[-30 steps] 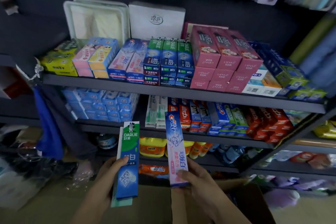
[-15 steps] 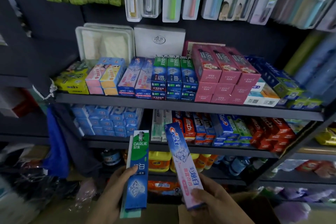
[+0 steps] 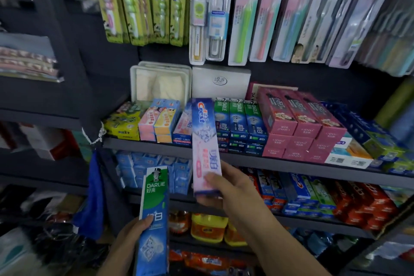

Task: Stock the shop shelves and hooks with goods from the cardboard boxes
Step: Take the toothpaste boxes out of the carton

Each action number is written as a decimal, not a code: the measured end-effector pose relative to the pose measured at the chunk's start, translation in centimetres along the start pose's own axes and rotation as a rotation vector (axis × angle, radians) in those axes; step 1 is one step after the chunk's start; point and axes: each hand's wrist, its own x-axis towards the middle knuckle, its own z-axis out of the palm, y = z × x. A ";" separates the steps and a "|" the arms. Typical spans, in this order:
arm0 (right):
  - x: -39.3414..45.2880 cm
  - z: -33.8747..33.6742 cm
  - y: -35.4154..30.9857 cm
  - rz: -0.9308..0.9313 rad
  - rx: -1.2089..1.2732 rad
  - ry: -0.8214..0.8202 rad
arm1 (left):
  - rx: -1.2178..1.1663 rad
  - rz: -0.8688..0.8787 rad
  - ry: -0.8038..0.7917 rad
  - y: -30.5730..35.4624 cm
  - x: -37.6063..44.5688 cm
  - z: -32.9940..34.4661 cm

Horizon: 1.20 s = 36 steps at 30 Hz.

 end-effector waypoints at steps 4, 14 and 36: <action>4.5 2.0 -0.7 -0.027 0.079 0.141 | 0.001 -0.011 0.025 1.6 0.1 -0.1; 8.4 4.4 0.0 0.017 0.307 0.404 | -0.041 -0.034 0.042 3.0 0.5 -1.6; 3.5 3.5 5.8 0.316 -0.574 -0.054 | -0.072 0.032 0.053 2.1 0.7 0.7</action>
